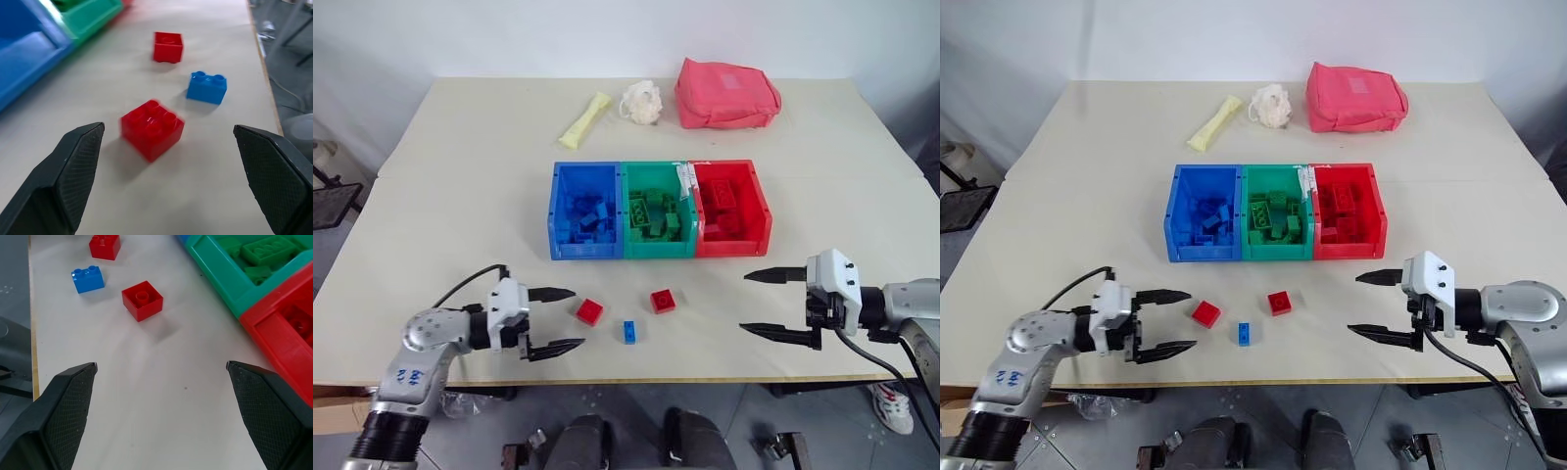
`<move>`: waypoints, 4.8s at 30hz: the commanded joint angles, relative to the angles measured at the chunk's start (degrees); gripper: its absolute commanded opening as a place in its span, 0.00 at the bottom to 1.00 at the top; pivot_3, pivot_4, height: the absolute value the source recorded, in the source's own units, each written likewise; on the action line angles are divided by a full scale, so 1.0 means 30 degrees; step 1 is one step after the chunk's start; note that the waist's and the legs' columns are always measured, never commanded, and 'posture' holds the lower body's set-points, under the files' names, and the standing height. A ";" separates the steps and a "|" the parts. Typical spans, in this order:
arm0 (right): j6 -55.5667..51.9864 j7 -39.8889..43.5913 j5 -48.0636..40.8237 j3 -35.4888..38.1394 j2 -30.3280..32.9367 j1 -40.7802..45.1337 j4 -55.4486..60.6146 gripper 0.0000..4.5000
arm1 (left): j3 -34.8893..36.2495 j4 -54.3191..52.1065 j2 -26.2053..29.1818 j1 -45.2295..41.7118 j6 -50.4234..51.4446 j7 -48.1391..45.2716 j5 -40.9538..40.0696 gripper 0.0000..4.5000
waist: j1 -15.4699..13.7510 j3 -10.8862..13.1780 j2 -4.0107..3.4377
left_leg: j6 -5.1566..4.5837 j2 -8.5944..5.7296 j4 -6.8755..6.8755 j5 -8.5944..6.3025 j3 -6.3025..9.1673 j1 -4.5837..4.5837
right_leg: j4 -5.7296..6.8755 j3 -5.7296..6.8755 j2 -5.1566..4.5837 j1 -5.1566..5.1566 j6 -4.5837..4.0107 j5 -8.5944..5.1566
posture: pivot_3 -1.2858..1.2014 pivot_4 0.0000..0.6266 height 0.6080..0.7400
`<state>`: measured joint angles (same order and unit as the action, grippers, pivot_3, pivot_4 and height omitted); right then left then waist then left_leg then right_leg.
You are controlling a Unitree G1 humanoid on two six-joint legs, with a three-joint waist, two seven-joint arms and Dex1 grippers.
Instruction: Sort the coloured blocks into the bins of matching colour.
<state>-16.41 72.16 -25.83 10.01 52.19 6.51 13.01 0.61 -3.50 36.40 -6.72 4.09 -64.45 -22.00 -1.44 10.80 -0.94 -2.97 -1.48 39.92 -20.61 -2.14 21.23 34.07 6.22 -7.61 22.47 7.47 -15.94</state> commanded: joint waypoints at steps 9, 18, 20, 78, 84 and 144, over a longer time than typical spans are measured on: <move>-0.0273 -0.0659 -0.0677 0.0725 0.0161 -0.0381 0.1113 0.99 | -0.1546 0.2232 -0.0595 -0.2035 -0.1102 -0.0670 0.1288 1.00 | -0.0024 0.0000 0.0000 | -0.0006 -0.0002 0.0011 0.0004 -0.0007 0.0001 | 0.0012 0.0054 0.0036 -0.0001 0.0001 0.0001 | 0.52 0.24 1.00; -0.0290 -0.0969 -0.0732 0.0848 0.0137 -0.0640 0.1369 1.00 | -0.2204 0.2777 -0.0744 -0.2508 -0.1476 -0.1355 0.1530 0.86 | -0.0022 0.0000 0.0000 | -0.0010 -0.0002 0.0017 0.0006 -0.0008 0.0001 | 0.0017 0.0072 0.0037 -0.0004 0.0002 0.0001 | 0.52 0.24 1.00; -0.0284 -0.1005 -0.0745 0.0866 0.0132 -0.0719 0.1426 1.00 | -0.2202 0.2797 -0.0724 -0.2480 -0.1378 -0.1343 0.1538 0.72 | -0.0032 0.0000 0.0000 | -0.0012 -0.0007 0.0019 0.0007 -0.0008 0.0002 | 0.0017 0.0073 0.0036 -0.0005 0.0002 0.0001 | 0.52 0.24 1.00; -0.0904 -1.2052 -0.2413 0.6715 -0.4695 -0.3759 0.6259 1.00 | -0.2083 2.2962 -1.5524 -2.2411 -0.6530 1.1000 0.5977 0.91 | -0.1001 0.0030 0.0061 | -0.0164 -0.0171 0.0011 0.0090 -0.0073 0.0080 | -0.0059 0.0141 0.0008 0.0010 0.0126 0.0068 | 0.52 0.24 1.00; -0.0893 -1.1670 -0.2379 0.6437 -0.4392 -0.3190 0.5805 1.00 | -0.1610 2.3312 -1.5435 -2.2625 -0.7350 1.0866 0.6079 0.99 | -0.0980 0.0030 0.0062 | -0.0178 -0.0188 0.0017 0.0098 -0.0073 0.0099 | -0.0064 0.0143 0.0002 0.0015 0.0148 0.0080 | 0.52 0.24 1.00; -0.0262 -0.1190 -0.1081 0.1231 -0.0254 0.1748 -0.1481 1.00 | -0.0581 -0.6665 -0.0073 -0.0859 0.6130 0.3222 -0.0913 0.99 | -0.0019 0.0013 0.0022 | -0.0103 -0.0134 0.0018 0.0057 0.0021 0.0021 | 0.0007 -0.0041 -0.0020 -0.0009 0.0110 0.0061 | 0.52 0.24 1.00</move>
<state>-17.50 69.10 -28.42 11.80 50.83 11.96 6.64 0.49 -20.29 36.94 -8.19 21.29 -56.97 -25.28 -1.50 10.84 -0.88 -3.28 -1.89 39.97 -20.43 -2.09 21.29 34.11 6.09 -7.67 22.44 7.80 -15.76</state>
